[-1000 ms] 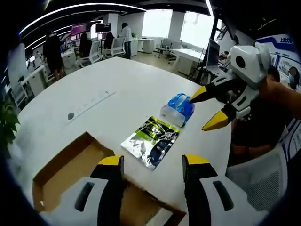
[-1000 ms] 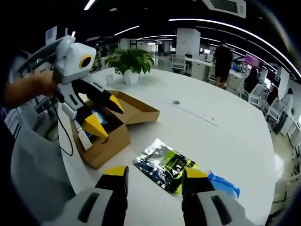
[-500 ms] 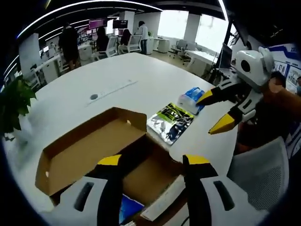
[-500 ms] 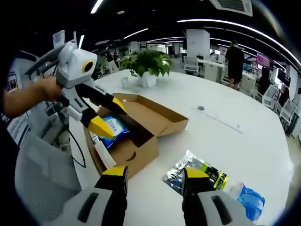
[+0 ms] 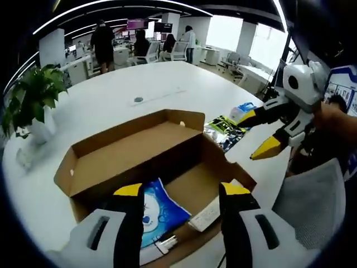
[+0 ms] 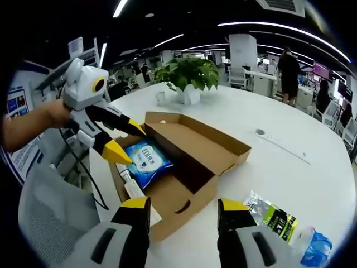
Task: Operate the shoe box by opening the lid, removing the specified soft item, and placing it in the target area until the item is outside and the box remains undamaged.
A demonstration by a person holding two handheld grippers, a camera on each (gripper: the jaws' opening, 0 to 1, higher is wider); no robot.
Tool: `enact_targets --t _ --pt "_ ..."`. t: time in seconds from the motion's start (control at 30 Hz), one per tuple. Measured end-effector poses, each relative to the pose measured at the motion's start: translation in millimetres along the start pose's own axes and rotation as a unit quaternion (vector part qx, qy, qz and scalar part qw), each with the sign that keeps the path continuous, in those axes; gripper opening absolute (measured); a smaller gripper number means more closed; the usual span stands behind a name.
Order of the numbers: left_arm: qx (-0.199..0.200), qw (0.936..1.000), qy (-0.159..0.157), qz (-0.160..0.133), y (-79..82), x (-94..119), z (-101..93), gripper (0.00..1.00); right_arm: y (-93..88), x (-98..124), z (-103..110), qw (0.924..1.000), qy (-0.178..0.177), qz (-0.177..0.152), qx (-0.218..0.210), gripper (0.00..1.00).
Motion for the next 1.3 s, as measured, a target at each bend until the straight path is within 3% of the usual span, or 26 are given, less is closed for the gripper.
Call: enact_targets --t 0.5,0.93,1.3 --pt "0.034 0.9985 0.043 -0.009 -30.3 38 40.2 0.6 -6.9 -47 28 0.9991 0.036 0.018 -0.012 0.43" --pt "0.043 0.9972 0.061 -0.008 -43.6 54 55.9 0.6 -15.4 -94 49 0.9974 0.052 0.031 -0.038 0.37" --pt "0.052 0.9963 0.066 -0.016 -44.8 60 62.1 0.59 -20.8 -130 58 0.9963 0.053 0.042 -0.053 0.26"
Point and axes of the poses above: the point that each gripper's makers call its tool centre point, and the gripper's own axes: x roughly backward along the fingers, z roughly to its left, y roughly out of its top, the point moved 4 cm from there along x, roughly backward along the fingers, and after that the axes turned 15 degrees about -z, right-handed, at the moved point
